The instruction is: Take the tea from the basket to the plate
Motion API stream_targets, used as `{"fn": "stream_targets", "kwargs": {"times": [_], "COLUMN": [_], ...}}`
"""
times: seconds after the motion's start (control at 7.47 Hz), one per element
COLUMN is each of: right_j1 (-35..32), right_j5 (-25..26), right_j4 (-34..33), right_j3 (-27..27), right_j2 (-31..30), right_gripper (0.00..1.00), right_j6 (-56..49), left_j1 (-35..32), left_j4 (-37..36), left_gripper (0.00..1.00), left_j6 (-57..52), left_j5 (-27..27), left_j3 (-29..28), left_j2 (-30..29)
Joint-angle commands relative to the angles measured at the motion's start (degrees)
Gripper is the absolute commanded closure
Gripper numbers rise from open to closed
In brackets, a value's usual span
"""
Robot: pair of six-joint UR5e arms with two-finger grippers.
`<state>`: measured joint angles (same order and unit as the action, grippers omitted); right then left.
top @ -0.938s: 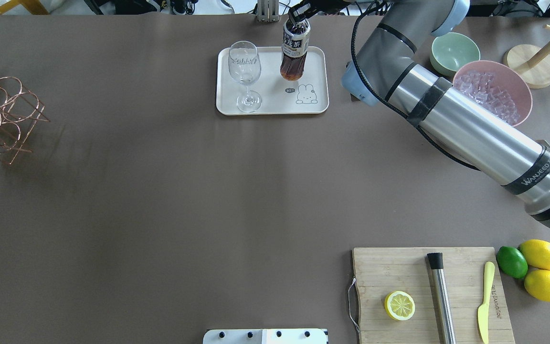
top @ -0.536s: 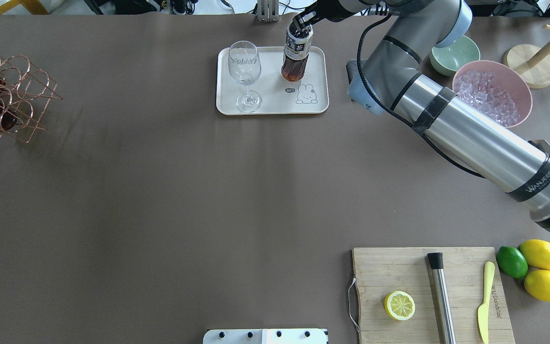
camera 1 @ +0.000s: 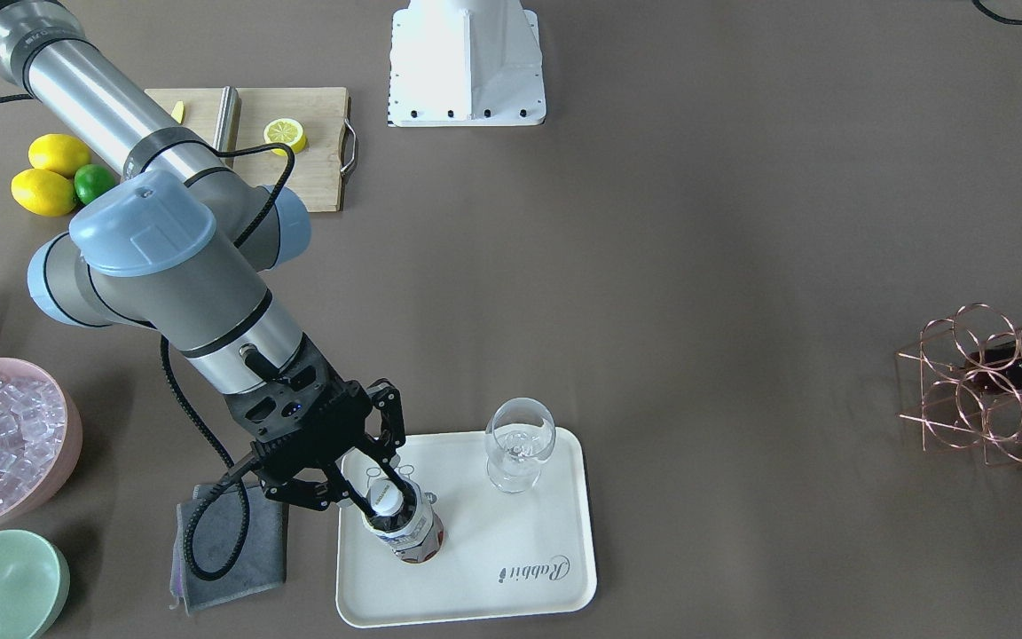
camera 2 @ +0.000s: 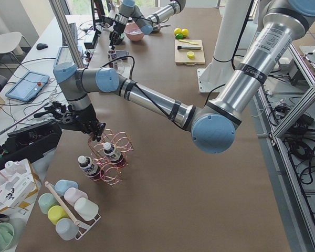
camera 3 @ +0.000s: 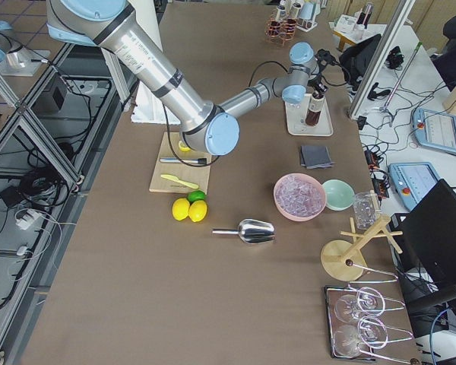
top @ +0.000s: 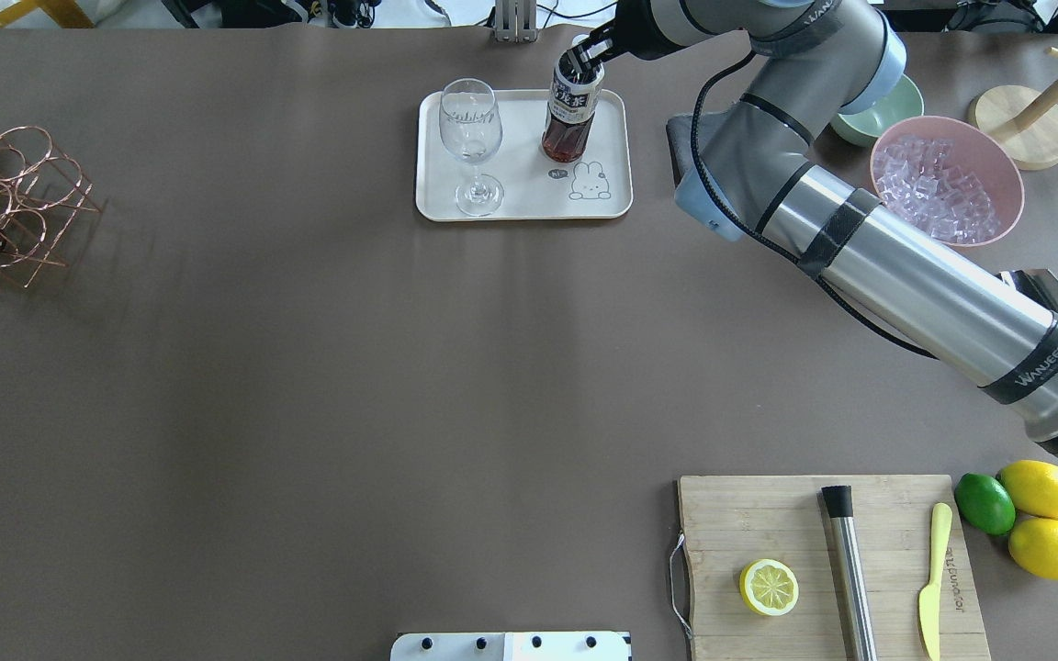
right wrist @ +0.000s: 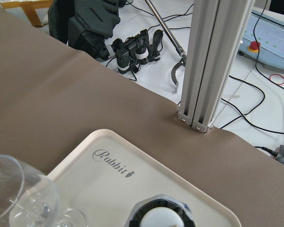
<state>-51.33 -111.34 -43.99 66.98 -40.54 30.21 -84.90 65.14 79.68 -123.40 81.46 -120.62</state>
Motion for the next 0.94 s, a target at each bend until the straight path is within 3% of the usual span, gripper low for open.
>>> {"fn": "stream_targets", "kwargs": {"times": [0.0,0.13,0.27,0.4,0.54,0.67,0.8], "right_j1": [0.1,0.1,0.1,0.1,0.1,0.1,0.1], "right_j5": [0.2,0.2,0.2,0.1,-0.3,-0.5,-0.5], "right_j4": [0.4,0.4,0.5,0.3,0.3,0.2,0.1], "right_j3": [0.3,0.3,0.3,1.3,2.4,2.6,3.1], "right_j2": [-0.4,-0.4,-0.5,-0.9,-1.2,-1.2,-1.4], "right_gripper": [1.0,1.0,1.0,1.0,0.32,0.0,0.0], "right_j6": [0.2,0.2,0.3,1.8,2.4,2.5,2.6], "left_j1": [0.3,0.3,0.3,0.3,0.3,0.3,0.3], "left_j4": [1.3,1.8,2.5,2.9,4.4,4.4,4.3], "left_gripper": [1.0,1.0,0.88,0.43,0.35,0.28,0.19], "left_j6": [1.2,1.1,1.1,1.1,1.4,2.4,3.8], "left_j5": [-0.1,0.0,-0.1,-0.1,-0.1,0.0,-0.1], "left_j3": [-0.3,-0.3,-0.1,0.1,0.2,0.3,0.9], "left_j2": [0.1,0.4,0.8,1.1,1.8,1.8,2.0]}}
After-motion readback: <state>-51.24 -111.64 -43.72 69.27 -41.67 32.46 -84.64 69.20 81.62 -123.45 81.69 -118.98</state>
